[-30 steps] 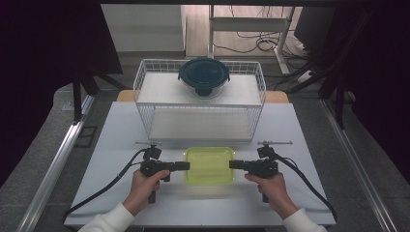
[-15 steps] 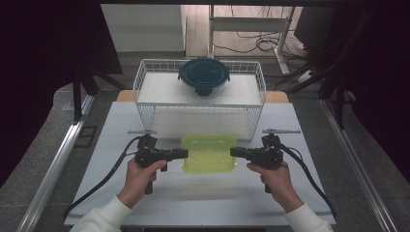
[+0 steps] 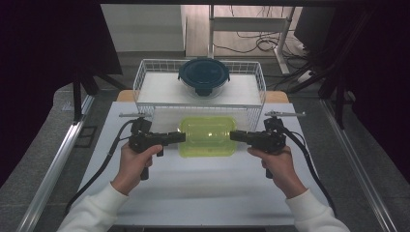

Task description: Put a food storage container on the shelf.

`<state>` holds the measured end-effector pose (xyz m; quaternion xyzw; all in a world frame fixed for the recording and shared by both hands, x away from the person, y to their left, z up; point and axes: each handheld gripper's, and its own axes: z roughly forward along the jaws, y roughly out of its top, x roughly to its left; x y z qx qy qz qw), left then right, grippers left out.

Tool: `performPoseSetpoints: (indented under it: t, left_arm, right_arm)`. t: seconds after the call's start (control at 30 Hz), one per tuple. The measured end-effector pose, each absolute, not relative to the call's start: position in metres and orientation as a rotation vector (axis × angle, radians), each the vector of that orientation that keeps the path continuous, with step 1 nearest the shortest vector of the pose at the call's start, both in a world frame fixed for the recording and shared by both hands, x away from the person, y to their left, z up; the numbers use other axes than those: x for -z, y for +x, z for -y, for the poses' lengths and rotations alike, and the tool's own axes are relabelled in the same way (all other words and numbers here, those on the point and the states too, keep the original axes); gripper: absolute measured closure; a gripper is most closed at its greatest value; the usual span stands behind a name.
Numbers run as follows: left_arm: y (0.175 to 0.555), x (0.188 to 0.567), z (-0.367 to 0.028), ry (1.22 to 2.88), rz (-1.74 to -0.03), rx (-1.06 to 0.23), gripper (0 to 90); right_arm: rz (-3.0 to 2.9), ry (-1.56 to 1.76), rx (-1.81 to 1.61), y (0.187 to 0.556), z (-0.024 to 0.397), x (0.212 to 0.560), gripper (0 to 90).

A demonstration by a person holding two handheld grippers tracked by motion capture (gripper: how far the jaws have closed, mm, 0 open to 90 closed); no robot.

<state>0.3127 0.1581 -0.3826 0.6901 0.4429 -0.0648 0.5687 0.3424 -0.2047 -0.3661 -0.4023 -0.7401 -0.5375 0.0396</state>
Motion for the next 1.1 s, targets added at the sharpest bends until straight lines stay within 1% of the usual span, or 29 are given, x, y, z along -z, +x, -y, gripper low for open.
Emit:
performPoseSetpoints:
  t: [0.3, 0.6, 1.1]
  left_arm:
    - [0.325, 0.344, -0.163, 1.615, -1.010, 0.099, 76.3]
    - [0.344, 0.312, -0.167, 1.614, -0.985, 0.064, 76.6]
    - [0.381, 0.281, -0.175, 1.590, -0.937, 0.048, 76.7]
  right_arm:
    - [2.278, -1.187, 1.718, 0.355, 0.200, 0.328, 78.8]
    - [2.268, -1.178, 1.761, 0.371, 0.197, 0.300, 78.7]
    - [2.279, -1.162, 1.826, 0.401, 0.191, 0.264, 78.6]
